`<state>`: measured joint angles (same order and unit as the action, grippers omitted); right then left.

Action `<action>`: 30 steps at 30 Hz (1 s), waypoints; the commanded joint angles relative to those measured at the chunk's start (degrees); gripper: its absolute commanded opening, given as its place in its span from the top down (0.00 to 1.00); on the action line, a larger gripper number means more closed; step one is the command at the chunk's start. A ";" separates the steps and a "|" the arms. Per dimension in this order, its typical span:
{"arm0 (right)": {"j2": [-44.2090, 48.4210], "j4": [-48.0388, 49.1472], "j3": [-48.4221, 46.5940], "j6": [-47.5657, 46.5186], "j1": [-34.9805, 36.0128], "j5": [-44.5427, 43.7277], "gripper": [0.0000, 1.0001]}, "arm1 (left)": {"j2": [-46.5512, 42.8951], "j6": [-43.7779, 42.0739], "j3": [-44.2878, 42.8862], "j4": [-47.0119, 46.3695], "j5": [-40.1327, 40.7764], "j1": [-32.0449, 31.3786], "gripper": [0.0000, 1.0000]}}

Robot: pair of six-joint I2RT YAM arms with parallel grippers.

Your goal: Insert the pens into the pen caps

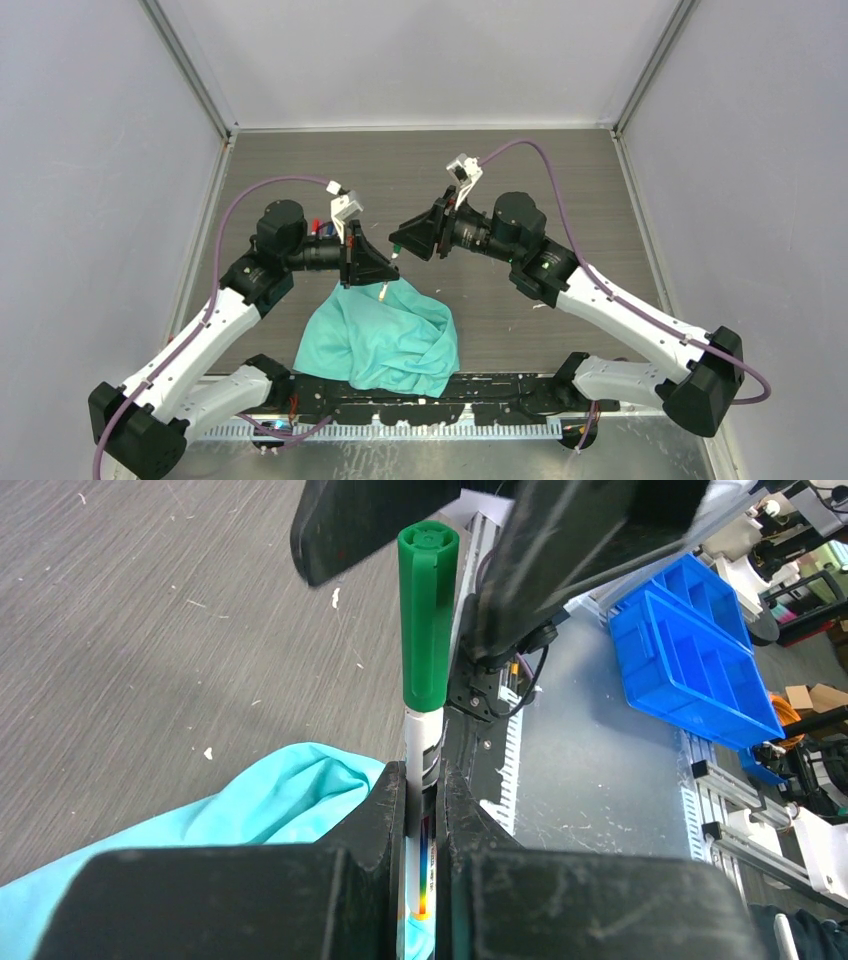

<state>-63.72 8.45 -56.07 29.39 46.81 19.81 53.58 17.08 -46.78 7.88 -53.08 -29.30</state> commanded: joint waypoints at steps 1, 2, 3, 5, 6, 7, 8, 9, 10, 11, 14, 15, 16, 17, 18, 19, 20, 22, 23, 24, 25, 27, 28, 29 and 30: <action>-0.57 1.92 -2.73 -0.74 0.04 3.19 0.56 | -1.27 -0.91 -1.56 -3.52 -2.16 -0.45 1.00; -0.68 1.93 -2.58 -0.81 0.06 3.54 0.60 | -1.30 -0.91 -1.59 -3.49 -2.20 -0.49 1.00; -0.70 1.99 -2.40 -0.81 0.05 3.83 0.67 | -1.43 -0.91 -1.58 -3.53 -2.20 -0.49 1.00; -0.70 2.01 -1.83 -0.95 0.04 4.51 0.82 | -1.70 -0.83 -1.56 -3.57 -2.13 -0.58 1.00; -0.77 2.08 -1.45 -1.04 0.11 5.06 0.88 | -1.89 -0.82 -1.52 -3.65 -2.04 -0.58 1.00; -0.85 2.02 -1.20 -1.16 0.05 5.81 0.93 | -2.04 -0.80 -1.54 -3.77 -1.91 -0.59 1.00; -0.98 2.01 -0.78 -1.28 0.12 6.71 0.97 | -2.21 -0.82 -1.54 -3.83 -1.82 -0.58 1.00; -1.33 2.03 -0.44 -1.32 0.05 7.86 0.99 | -2.33 -0.82 -1.47 -3.88 -1.77 -0.59 1.00; -1.67 2.04 0.01 -1.27 0.06 8.98 0.99 | -2.48 -0.78 -1.40 -4.06 -1.70 -0.58 1.00; -2.04 1.98 0.45 -1.15 0.11 10.21 1.00 | -2.70 -0.68 -1.34 -4.21 -1.42 -0.58 1.00; -3.05 2.29 2.33 -0.67 0.17 14.89 0.99 | -3.72 -0.54 -0.93 -4.89 -0.46 -0.58 1.00; -3.39 2.23 2.89 -0.52 0.18 16.49 0.99 | -4.05 -0.48 -0.77 -5.15 -0.26 -0.58 1.00; -3.61 2.19 3.54 -0.33 0.18 17.77 0.99 | -4.26 -0.39 -0.69 -5.57 -0.15 -0.58 1.00; -3.62 2.06 4.20 -0.19 0.28 18.71 1.00 | -4.48 -0.16 -0.51 -6.00 0.01 -0.58 1.00; -3.57 1.93 4.93 -0.18 0.49 19.25 0.99 | -4.68 0.09 -0.35 -6.36 0.12 -0.58 1.00; -3.49 1.66 5.58 -0.20 0.67 19.53 0.99 | -4.85 0.26 -0.16 -6.79 0.14 -0.58 1.00; -3.47 1.40 6.29 -0.18 0.92 19.70 0.99 | -5.04 0.36 -0.07 -7.06 0.34 -0.58 1.00; -3.43 1.29 7.99 0.21 1.46 19.90 0.99 | -5.22 0.41 0.10 -7.34 0.71 -0.55 1.00; -3.43 1.54 8.90 0.56 1.75 19.91 0.99 | -5.28 0.41 0.17 -7.43 0.82 -0.49 1.00; -3.46 2.07 9.82 1.08 2.14 19.85 0.99 | -5.32 0.41 0.17 -7.48 1.05 -0.50 1.00; -3.51 2.95 10.83 1.81 2.52 19.95 0.99 | -5.42 0.43 0.20 -7.52 1.24 -0.48 1.00; -3.55 5.17 12.88 3.41 3.39 20.29 0.99 | -5.50 0.46 0.21 -7.59 1.62 -0.54 1.00; -3.71 6.11 13.74 4.15 3.97 20.35 0.99 | -5.57 0.41 0.35 -7.61 1.84 -0.46 1.00; -3.96 6.58 14.40 4.59 4.56 20.23 0.99 | -5.64 0.41 0.30 -7.62 2.03 -0.49 1.00; -4.18 6.80 14.89 4.82 5.27 19.92 0.99 | -5.63 0.41 0.29 -7.62 2.16 -0.50 1.00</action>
<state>-65.89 21.65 -46.00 32.64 47.13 32.40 50.11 16.93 -43.20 13.56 -53.58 -30.30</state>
